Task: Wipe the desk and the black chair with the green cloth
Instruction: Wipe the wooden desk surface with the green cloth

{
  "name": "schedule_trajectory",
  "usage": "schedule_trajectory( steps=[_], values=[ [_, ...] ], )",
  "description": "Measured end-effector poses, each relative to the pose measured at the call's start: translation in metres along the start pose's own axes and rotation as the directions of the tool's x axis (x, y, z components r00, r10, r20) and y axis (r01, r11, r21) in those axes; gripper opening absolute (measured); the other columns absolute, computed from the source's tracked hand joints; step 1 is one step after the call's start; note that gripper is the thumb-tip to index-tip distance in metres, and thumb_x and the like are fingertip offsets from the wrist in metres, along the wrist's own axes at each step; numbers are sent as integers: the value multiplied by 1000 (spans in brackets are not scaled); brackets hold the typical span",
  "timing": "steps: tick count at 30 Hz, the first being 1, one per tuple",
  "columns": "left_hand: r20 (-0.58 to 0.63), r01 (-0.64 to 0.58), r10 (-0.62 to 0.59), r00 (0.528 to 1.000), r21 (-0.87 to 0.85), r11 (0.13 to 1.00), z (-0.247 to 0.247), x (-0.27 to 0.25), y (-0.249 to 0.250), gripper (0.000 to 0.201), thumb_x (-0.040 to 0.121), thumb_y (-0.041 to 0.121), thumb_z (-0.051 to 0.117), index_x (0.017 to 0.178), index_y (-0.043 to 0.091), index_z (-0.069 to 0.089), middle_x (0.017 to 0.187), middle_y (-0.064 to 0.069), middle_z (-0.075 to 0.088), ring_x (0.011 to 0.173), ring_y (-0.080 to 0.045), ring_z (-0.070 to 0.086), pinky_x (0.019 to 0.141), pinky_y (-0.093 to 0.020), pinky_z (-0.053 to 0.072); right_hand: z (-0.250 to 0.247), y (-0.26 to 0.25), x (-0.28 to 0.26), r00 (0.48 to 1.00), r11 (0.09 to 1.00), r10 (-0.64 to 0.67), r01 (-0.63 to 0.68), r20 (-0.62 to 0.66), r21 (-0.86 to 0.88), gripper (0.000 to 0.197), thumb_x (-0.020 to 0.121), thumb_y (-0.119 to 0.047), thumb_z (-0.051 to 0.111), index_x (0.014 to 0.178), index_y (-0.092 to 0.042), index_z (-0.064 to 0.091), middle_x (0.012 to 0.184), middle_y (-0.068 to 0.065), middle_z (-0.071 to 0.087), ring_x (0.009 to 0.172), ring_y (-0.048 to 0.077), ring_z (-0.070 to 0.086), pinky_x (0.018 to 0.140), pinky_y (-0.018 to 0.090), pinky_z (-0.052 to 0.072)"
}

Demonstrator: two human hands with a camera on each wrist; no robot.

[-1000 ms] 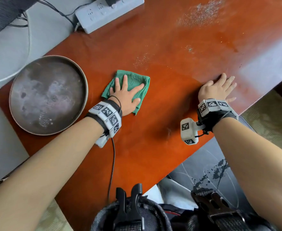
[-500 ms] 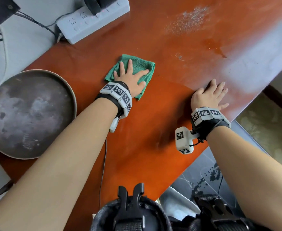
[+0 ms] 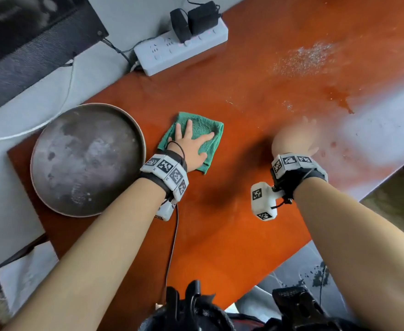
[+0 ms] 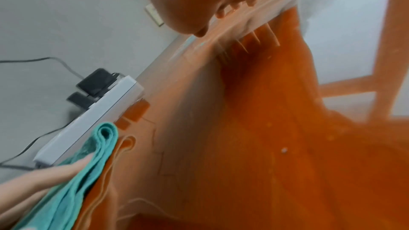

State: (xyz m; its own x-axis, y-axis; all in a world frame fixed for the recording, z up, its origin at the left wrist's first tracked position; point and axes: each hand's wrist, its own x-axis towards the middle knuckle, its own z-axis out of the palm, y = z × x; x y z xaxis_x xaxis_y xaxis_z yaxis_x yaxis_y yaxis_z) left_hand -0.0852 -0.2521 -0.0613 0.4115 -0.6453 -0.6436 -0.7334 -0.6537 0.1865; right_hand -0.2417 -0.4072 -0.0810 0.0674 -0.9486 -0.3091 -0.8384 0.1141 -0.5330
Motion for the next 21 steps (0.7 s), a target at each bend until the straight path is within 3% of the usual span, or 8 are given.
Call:
schedule_trajectory(
  steps=[3, 6, 12, 21],
  values=[
    [-18, 77, -78, 997, -64, 995, 2, -4, -7, 57, 99, 28, 35, 146, 50, 11, 157, -5, -21, 142, -37, -19, 114, -56, 14, 12, -9, -5, 992, 993, -79, 87, 98, -74, 58, 96, -19, 27, 150, -30, 9, 160, 0, -1, 147, 21, -2, 115, 53, 2],
    [-65, 191, -202, 977, -151, 970, 0, -1, -13, 57, 100, 26, 32, 146, 49, 9, 157, -7, -19, 142, -38, -18, 112, -56, 23, 17, -11, -4, 990, 992, -44, 59, 137, -107, 58, 97, -20, 25, 150, -32, 7, 160, 0, -4, 147, 20, -5, 115, 53, 0],
    [-115, 387, -435, 893, -294, 874, -12, 25, -2, 55, 102, 29, 29, 147, 48, 2, 155, -14, -23, 142, -41, -16, 114, -57, 5, 20, -2, -1, 988, 984, -51, 74, 145, -160, 57, 96, -21, 26, 150, -32, 13, 160, 0, -5, 147, 19, -7, 114, 53, -3],
    [-66, 534, -635, 769, -479, 697, -54, 67, -19, 55, 102, 31, 29, 147, 47, 3, 154, -16, -24, 140, -44, -18, 113, -60, 1, 22, -1, -3, 993, 987, -74, 86, 93, -138, 56, 95, -21, 28, 149, -32, 19, 160, 1, 1, 147, 19, -3, 115, 53, -3]
  ],
)
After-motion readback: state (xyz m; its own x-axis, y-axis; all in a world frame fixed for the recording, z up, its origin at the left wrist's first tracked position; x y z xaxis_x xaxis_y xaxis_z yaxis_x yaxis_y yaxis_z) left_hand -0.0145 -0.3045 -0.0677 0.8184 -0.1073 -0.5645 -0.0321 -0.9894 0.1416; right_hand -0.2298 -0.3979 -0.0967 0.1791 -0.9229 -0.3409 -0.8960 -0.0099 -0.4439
